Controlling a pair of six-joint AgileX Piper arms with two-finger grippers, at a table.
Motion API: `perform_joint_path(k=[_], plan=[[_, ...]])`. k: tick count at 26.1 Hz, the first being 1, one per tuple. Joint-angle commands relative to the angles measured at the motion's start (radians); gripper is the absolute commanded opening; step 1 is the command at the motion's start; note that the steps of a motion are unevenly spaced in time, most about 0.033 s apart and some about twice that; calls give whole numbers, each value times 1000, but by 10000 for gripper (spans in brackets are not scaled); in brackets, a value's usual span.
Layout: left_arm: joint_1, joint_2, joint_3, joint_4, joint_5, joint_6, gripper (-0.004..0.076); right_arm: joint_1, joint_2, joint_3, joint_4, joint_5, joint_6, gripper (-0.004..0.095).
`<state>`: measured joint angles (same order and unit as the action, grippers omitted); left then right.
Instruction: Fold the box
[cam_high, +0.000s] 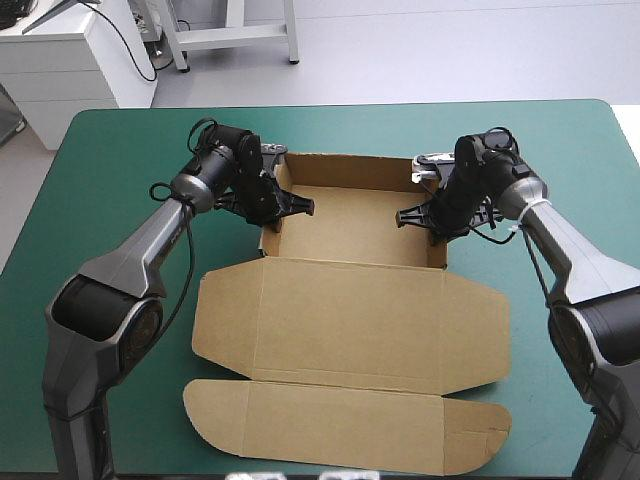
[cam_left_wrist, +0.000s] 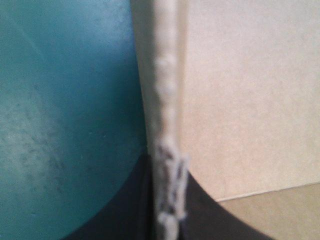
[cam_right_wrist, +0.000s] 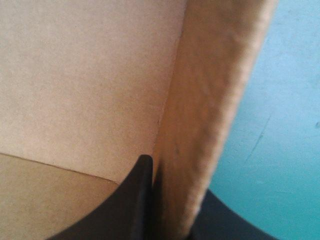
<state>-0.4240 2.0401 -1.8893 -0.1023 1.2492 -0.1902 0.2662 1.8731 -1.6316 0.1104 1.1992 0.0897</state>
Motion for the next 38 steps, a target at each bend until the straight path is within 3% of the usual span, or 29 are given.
perform_joint_path(k=[1,6,9,11,17,19,24,27,32,38], plan=[[-6,-61,-38,-17,41,49,99,-1,-43,-20,-2,44,-36,262],[-6,-61,-38,-17,41,49,392,-1,-43,-20,-21,44,19,546],[-6,-61,-40,9,41,49,536,-1,-43,-20,-21,34,27,620],[-4,-63,-53,13,41,49,561,-1,-48,-20,-21,12,37,631],[-2,-69,-186,56,41,54,519,-1,-56,-101,-21,6,82,631],[-2,-85,-239,49,41,57,448,-1,-56,-155,-37,43,91,631],[-2,-186,-276,41,41,95,-2,-1,-91,-207,-47,47,112,631],[-5,-296,-263,29,41,95,-8,-1,-116,-207,-58,47,114,631],[-6,-512,-66,27,41,110,-8,-1,-102,-207,-51,47,114,631],[-6,-815,465,66,31,135,-8,1,-34,-166,-62,29,129,631]])
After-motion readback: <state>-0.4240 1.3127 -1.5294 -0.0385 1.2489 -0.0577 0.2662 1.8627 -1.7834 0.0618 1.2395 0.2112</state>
